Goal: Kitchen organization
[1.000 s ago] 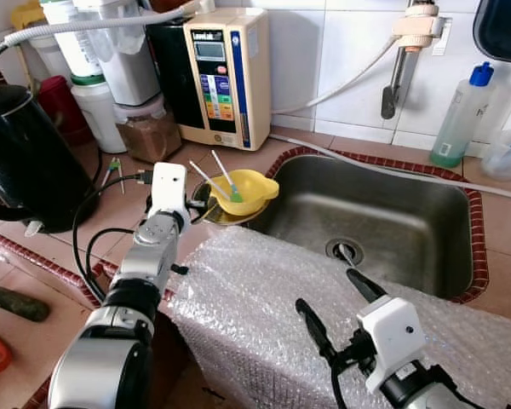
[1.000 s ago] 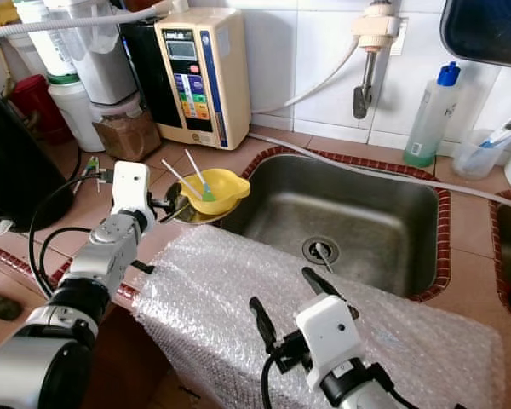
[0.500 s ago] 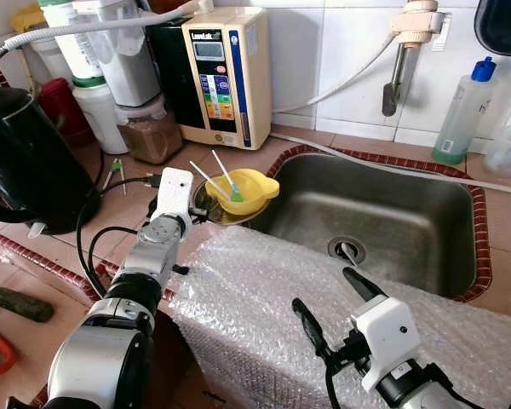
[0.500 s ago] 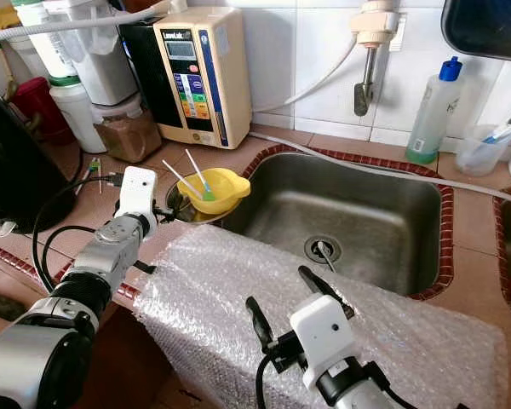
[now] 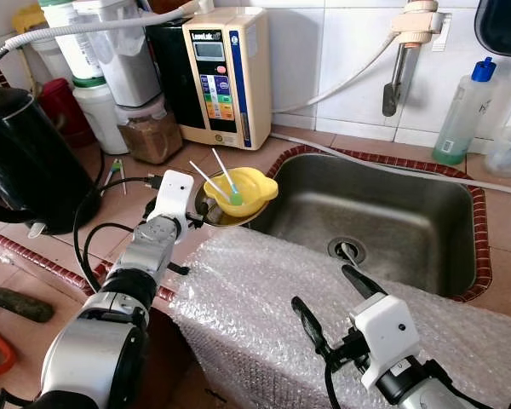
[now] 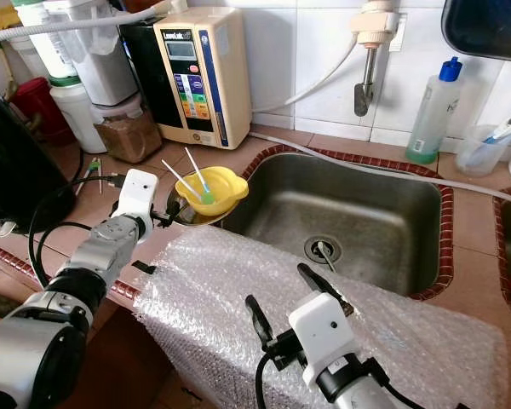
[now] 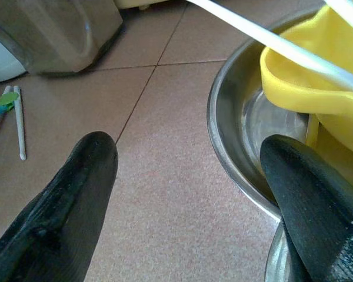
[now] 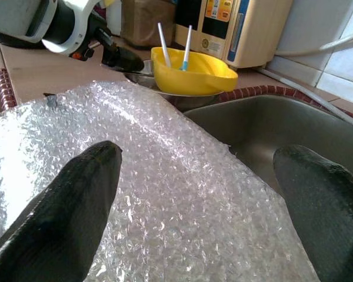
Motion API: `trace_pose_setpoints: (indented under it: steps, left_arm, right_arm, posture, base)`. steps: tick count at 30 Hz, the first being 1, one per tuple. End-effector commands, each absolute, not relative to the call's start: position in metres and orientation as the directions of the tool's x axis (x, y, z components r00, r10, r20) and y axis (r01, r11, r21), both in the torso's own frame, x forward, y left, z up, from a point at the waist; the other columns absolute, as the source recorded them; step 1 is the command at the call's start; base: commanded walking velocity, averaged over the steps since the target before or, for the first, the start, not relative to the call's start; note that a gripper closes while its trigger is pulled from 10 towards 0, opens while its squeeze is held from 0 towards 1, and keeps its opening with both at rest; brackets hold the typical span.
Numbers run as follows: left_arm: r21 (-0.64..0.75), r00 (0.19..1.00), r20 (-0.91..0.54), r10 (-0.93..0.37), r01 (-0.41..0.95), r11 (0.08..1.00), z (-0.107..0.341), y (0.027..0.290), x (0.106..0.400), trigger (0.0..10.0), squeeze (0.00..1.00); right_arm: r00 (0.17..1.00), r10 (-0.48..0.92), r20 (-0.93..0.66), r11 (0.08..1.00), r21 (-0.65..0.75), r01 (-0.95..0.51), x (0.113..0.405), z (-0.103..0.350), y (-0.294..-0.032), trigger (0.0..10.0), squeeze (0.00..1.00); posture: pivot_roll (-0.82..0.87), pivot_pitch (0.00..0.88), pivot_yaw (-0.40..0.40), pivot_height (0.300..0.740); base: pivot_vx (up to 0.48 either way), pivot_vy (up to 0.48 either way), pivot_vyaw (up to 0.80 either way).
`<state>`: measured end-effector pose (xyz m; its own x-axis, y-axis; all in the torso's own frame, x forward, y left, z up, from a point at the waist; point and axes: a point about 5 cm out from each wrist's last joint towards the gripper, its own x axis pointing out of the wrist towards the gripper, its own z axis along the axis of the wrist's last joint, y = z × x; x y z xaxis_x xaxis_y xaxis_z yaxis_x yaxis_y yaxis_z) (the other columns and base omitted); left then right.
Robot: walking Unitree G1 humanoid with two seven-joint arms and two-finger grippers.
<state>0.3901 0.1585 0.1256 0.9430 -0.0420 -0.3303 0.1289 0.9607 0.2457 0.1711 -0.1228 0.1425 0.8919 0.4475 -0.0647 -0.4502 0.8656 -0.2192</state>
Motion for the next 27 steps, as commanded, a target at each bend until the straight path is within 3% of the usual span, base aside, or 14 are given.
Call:
trace_pose_setpoints:
  steps: [1,17,27]
  left_arm:
    - [0.269,0.932,-0.362,-0.002,0.106,0.957,0.123,0.169,0.389,10.0,0.0]
    - [0.333,0.928,-0.353,0.119,0.006,0.943,0.132,0.2,0.391,10.0,0.0]
    - [0.241,0.941,-0.317,0.114,-0.036,0.97,0.145,0.201,0.396,10.0,0.0]
  right_arm:
    - [0.887,0.458,-0.061,0.86,-0.222,-0.459,0.172,0.142,-0.12,10.0,0.16]
    - [0.887,0.459,-0.053,0.859,-0.227,-0.459,0.175,0.142,-0.12,10.0,0.16]
    - [0.883,0.466,-0.055,0.854,-0.231,-0.466,0.176,0.142,-0.121,10.0,0.16]
  posture:
    - [-0.09,0.0,0.146,0.74]
    - [-0.08,0.0,0.145,0.74]
    - [-0.07,0.0,0.138,0.74]
  base:
    - [0.0,0.0,0.0]
    - [0.0,0.0,0.0]
    - [0.0,0.0,0.0]
